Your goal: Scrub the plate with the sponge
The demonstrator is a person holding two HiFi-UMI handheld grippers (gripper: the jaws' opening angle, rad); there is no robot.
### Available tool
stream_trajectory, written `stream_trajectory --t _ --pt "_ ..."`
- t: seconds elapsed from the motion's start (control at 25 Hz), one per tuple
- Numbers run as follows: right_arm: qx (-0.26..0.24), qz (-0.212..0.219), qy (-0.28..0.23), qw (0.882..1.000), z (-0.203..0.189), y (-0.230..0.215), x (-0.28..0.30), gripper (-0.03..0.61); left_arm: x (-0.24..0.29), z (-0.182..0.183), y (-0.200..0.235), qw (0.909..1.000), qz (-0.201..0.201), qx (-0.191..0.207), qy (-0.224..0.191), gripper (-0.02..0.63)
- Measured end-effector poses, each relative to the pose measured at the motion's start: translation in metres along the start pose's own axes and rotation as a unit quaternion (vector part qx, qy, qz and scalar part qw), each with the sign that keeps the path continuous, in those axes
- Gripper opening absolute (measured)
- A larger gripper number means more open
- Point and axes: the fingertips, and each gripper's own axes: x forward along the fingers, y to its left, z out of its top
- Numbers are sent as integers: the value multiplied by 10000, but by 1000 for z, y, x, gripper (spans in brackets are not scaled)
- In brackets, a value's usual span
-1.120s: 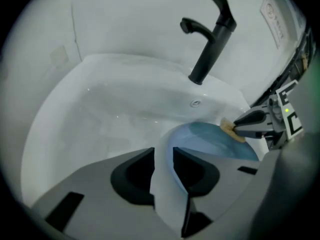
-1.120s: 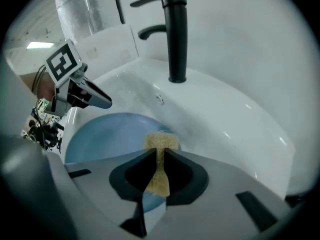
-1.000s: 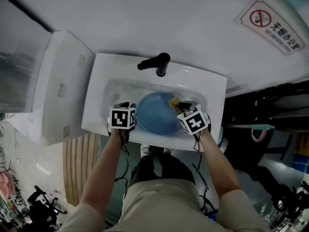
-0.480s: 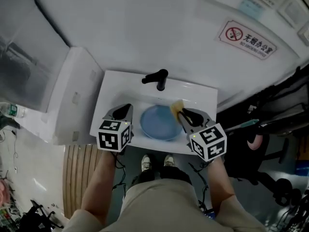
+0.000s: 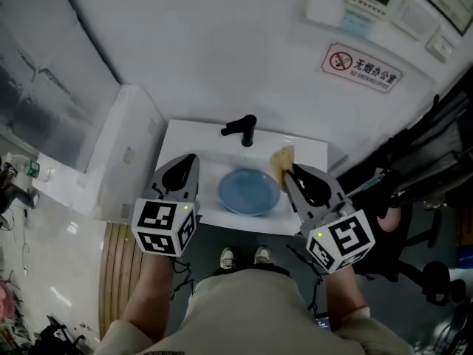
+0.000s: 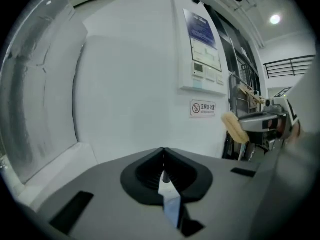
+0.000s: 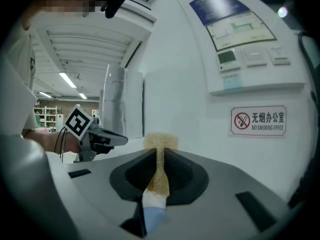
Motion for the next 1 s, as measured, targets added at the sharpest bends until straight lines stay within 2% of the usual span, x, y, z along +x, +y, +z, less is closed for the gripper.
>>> stream_trajectory --t 0.2,0.32,0.4,0.52,0.72,0.92,1.0 --pt "-90 -62 -574 9983 47 12 -35 54 -29 27 -16 9990 -128 183 -388 8" --pt "-155 -170 -824 9963 65 15 -53 54 -46 39 -25 9973 -185 435 -558 8" --pt "-27 -139 -927 9956 71 19 -64 54 -55 43 -32 9956 -218 659 -626 8" --pt "173 6 -995 9949 75 27 -73 54 -66 46 -38 9934 -284 856 -704 8" --pt "274 12 -907 9955 66 35 -78 54 -76 44 -51 9925 -505 822 -746 8" --pt "410 15 -934 9948 65 35 -79 55 -75 37 -57 9914 -557 982 -667 8" --pt "394 12 -919 9950 64 36 -78 54 -77 36 -58 9919 -581 919 -664 8"
